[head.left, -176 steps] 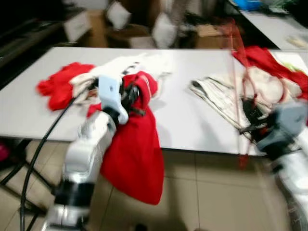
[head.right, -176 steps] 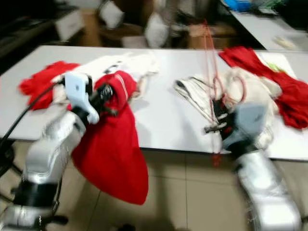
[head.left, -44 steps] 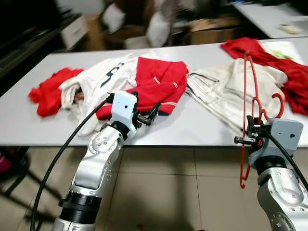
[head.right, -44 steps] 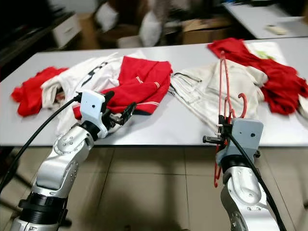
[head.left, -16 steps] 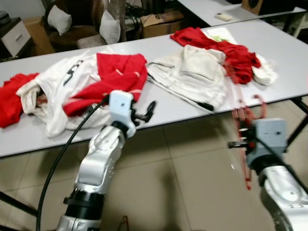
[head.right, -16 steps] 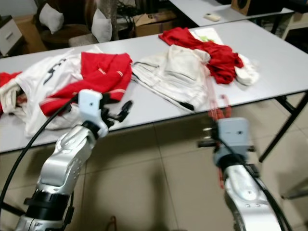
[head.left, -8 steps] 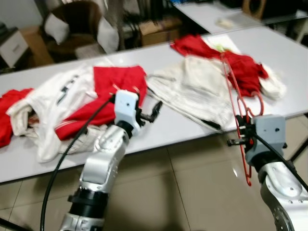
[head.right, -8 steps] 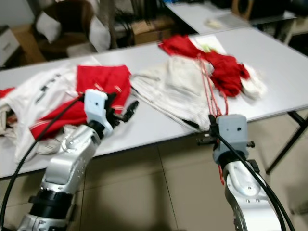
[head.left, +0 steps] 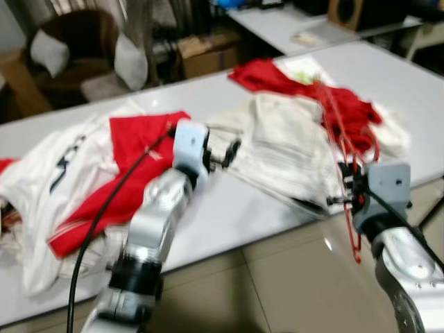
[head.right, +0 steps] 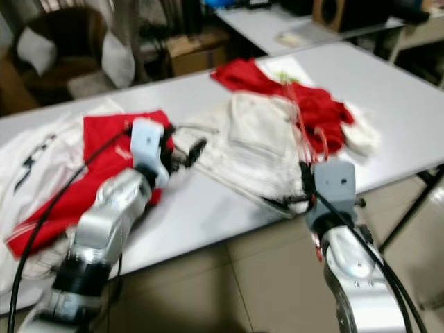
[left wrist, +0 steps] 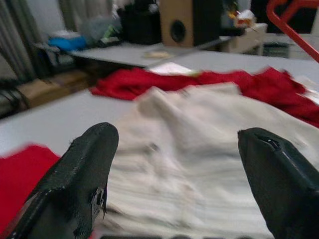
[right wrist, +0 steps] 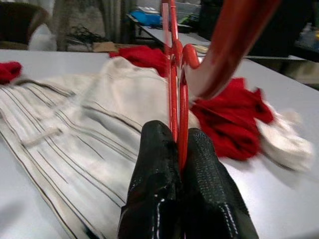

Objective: Hang hanger

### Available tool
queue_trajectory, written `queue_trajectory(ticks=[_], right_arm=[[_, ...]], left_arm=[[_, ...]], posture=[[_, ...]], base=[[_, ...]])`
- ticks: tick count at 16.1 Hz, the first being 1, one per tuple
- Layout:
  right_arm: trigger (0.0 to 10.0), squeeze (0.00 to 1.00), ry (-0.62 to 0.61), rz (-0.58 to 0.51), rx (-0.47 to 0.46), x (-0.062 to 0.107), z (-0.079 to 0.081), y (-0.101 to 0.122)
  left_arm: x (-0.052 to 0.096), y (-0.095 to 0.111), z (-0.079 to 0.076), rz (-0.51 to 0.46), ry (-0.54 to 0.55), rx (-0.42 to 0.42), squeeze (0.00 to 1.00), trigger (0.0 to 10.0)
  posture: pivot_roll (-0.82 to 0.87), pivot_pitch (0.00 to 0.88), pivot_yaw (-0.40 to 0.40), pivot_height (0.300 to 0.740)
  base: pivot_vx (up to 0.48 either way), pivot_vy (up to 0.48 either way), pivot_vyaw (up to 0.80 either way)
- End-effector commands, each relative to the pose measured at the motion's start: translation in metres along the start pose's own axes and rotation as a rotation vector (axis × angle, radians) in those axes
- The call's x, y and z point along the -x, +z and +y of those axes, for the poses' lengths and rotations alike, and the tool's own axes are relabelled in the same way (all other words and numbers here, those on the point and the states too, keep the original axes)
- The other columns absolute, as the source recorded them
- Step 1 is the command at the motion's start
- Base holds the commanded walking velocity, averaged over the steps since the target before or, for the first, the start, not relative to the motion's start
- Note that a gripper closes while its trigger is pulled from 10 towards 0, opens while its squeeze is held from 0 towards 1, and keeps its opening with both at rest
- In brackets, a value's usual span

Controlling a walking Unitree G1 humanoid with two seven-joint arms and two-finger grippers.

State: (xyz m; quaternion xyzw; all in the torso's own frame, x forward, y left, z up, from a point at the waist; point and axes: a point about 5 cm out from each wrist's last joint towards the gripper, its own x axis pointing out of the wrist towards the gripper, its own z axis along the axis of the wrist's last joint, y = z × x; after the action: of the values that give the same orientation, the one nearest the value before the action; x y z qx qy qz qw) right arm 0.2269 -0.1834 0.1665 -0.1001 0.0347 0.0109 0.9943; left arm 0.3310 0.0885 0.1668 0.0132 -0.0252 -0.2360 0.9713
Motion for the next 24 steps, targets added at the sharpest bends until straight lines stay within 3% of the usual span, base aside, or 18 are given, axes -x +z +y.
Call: queue_trajectory(ticks=[1,2,3,6,9,11,12,13,20,21,24], right_arm=[[10.0,0.00,0.035,-0.018,-0.002,-0.002,0.009,0.003],[10.0,0.00,0.040,-0.021,0.000,-0.002,0.010,0.004],[10.0,0.00,0.041,-0.021,0.000,-0.002,0.011,0.004],[10.0,0.00,0.036,-0.021,0.010,-0.003,0.010,0.004],[10.0,0.00,0.037,-0.023,0.020,-0.002,0.010,0.005],[10.0,0.00,0.026,-0.020,0.022,-0.001,0.010,0.005],[10.0,0.00,0.025,-0.020,0.023,-0.001,0.010,0.005],[10.0,0.00,0.024,-0.015,0.023,0.000,0.011,0.003],[10.0,0.00,0.048,-0.014,0.033,-0.002,0.016,0.004],[10.0,0.00,0.049,-0.012,0.037,0.000,0.016,0.003],[10.0,0.00,0.050,-0.010,0.041,0.000,0.015,0.002]], left_arm=[[-0.004,-0.007,0.018,0.049,0.046,-0.049,0.00,10.0],[-0.016,-0.004,0.024,0.072,0.046,-0.110,0.00,10.0],[-0.019,-0.004,0.025,0.079,0.049,-0.130,0.00,10.0],[-0.037,-0.020,0.036,0.232,0.086,-0.233,0.00,10.0],[-0.037,-0.036,0.042,0.340,0.129,-0.341,0.00,10.0],[-0.018,-0.053,0.079,0.462,0.370,-0.317,0.00,10.0],[-0.015,-0.055,0.084,0.472,0.401,-0.302,0.00,10.0],[0.001,-0.064,0.102,0.521,0.496,-0.283,0.00,10.0],[0.036,-0.088,0.128,0.650,0.600,-0.348,0.00,10.0],[0.049,-0.089,0.140,0.663,0.684,-0.302,0.00,10.0],[0.062,-0.085,0.157,0.663,0.773,-0.270,0.00,10.0]], posture=[[-0.23,0.000,0.106,0.740],[-0.23,0.000,0.108,0.740],[-0.23,0.000,0.108,0.740],[-0.24,0.000,0.116,0.740],[-0.25,0.000,0.126,0.740],[-0.26,0.000,0.139,0.740],[-0.26,0.000,0.140,0.740],[-0.26,0.000,0.140,0.740],[-0.25,0.000,0.129,0.740],[-0.26,0.000,0.127,0.740],[-0.25,0.000,0.126,0.740]], base=[[0.000,0.000,0.00],[0.000,0.000,0.00],[0.000,0.000,0.00],[0.000,0.000,0.00],[0.000,0.000,0.00],[0.000,0.000,0.00],[0.000,0.000,0.00],[0.000,0.000,0.00],[0.000,0.000,0.00],[0.000,0.000,0.00],[0.000,0.000,0.00]])
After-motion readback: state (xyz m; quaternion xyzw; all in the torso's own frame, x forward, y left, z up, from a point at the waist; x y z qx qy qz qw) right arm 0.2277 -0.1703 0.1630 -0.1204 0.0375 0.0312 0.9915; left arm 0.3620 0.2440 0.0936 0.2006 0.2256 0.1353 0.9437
